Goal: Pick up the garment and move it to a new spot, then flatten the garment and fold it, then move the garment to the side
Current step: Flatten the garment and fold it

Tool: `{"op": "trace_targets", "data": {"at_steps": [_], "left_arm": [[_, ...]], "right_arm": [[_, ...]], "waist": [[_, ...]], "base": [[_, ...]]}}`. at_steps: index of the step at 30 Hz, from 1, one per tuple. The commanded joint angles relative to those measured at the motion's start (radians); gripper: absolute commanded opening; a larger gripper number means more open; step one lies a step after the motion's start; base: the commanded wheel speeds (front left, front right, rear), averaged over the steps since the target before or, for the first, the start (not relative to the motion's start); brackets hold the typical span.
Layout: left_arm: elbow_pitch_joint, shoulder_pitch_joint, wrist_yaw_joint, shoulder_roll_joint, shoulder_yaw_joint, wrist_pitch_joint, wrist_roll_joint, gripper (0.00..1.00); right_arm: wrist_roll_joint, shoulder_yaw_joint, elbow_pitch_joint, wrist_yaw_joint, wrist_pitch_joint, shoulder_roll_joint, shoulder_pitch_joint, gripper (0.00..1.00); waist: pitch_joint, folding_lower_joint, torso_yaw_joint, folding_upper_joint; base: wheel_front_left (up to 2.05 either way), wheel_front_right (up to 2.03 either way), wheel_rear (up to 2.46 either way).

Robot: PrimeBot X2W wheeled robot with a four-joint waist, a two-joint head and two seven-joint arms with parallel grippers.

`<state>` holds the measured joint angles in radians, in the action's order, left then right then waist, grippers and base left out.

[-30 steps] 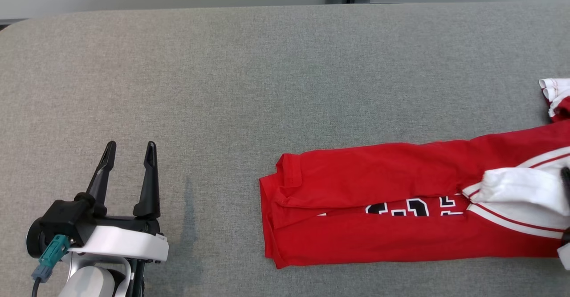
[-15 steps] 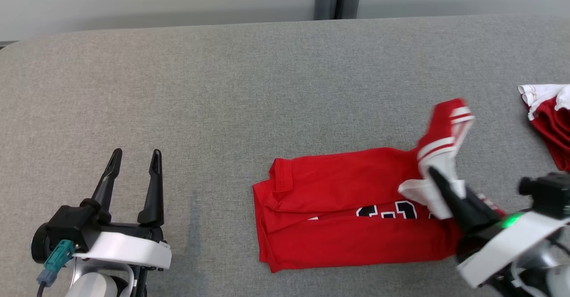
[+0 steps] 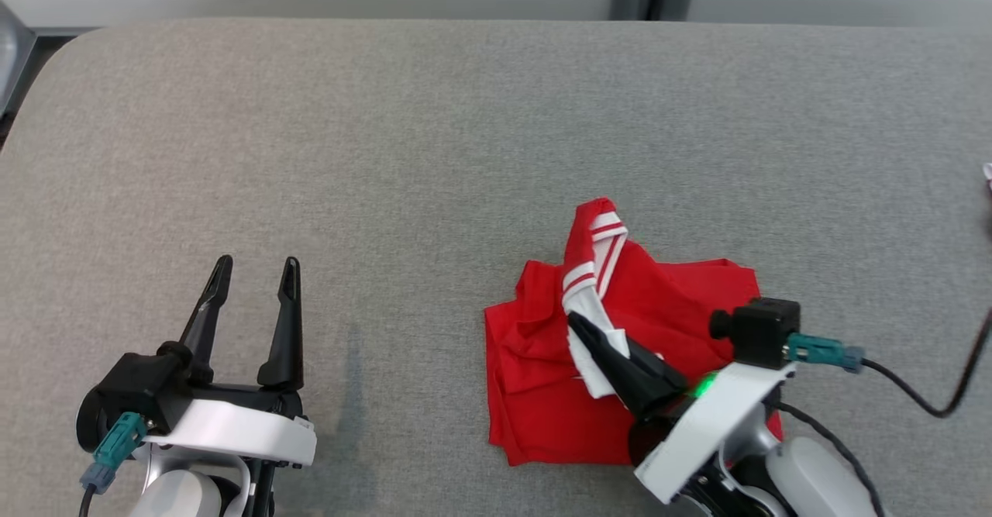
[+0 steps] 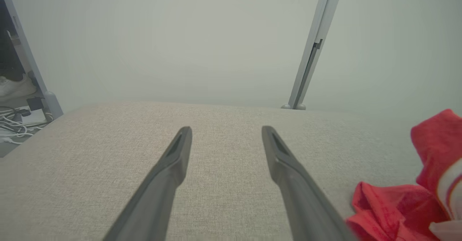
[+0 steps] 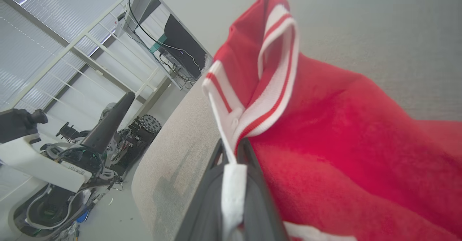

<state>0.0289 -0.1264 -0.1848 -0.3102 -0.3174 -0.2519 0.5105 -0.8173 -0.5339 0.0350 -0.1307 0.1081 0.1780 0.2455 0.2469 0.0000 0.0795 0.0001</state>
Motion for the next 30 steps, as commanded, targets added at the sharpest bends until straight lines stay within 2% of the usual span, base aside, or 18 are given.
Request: {"op": "trace_targets", "data": {"at_steps": [1, 8, 9, 10, 11, 16, 21, 25, 29, 30], "left_arm": [[0.003, -0.002, 0.003, -0.002, 0.003, -0.005, 0.005, 1.0], [0.007, 0.007, 0.005, 0.01, 0.017, -0.01, 0.008, 1.0], [0.007, 0.006, 0.006, 0.012, 0.019, -0.011, 0.006, 1.0], [0.007, 0.006, 0.006, 0.013, 0.021, -0.011, 0.004, 1.0], [0.007, 0.005, 0.007, 0.015, 0.023, -0.012, 0.003, 1.0], [0.008, 0.004, 0.007, 0.019, 0.03, -0.012, -0.003, 1.0], [0.007, 0.011, 0.007, 0.018, 0.039, -0.013, -0.01, 1.0], [0.002, 0.011, 0.004, 0.013, 0.046, -0.014, -0.015, 1.0], [-0.002, 0.018, -0.001, 0.007, 0.052, -0.013, -0.017, 1.0], [-0.002, 0.018, -0.001, 0.007, 0.052, -0.013, -0.017, 1.0]], "right_arm": [[-0.01, -0.02, 0.037, 0.0, -0.025, -0.002, 0.029, 0.0], [-0.071, -0.118, 0.162, 0.0, -0.107, -0.01, 0.114, 0.0], [-0.078, -0.13, 0.171, 0.0, -0.115, -0.007, 0.122, 0.2], [-0.085, -0.145, 0.181, 0.0, -0.12, -0.003, 0.128, 0.49], [-0.091, -0.155, 0.188, 0.0, -0.127, 0.002, 0.135, 1.0], [-0.086, -0.197, 0.184, 0.0, -0.158, 0.031, 0.149, 1.0], [-0.059, -0.204, 0.121, 0.0, -0.218, 0.077, 0.138, 1.0], [-0.01, -0.126, 0.041, 0.0, -0.295, 0.119, 0.102, 1.0], [0.046, 0.014, -0.004, 0.0, -0.337, 0.127, 0.053, 1.0], [0.046, 0.014, -0.004, 0.0, -0.337, 0.127, 0.053, 1.0]], "waist": [[0.015, 0.0, 0.02, -0.0001], [0.04, 0.0, 0.046, -0.0001], [0.041, 0.0, 0.047, -0.0001], [0.042, 0.0, 0.048, -0.0001], [0.043, 0.0, 0.047, -0.0001], [0.044, 0.0, 0.037, -0.0001], [0.039, 0.0, 0.012, -0.0001], [0.032, 0.0, -0.017, -0.0001], [0.022, 0.0, -0.037, -0.0001], [0.022, 0.0, -0.037, -0.0001]], "base": [[0.0, 0.0, 0.0], [0.0, 0.0, 0.0], [0.0, 0.0, 0.0], [0.0, 0.0, 0.0], [0.0, 0.0, 0.0], [0.0, 0.0, 0.0], [0.0, 0.0, 0.0], [0.0, 0.0, 0.0], [0.0, 0.0, 0.0], [0.0, 0.0, 0.0]]}}
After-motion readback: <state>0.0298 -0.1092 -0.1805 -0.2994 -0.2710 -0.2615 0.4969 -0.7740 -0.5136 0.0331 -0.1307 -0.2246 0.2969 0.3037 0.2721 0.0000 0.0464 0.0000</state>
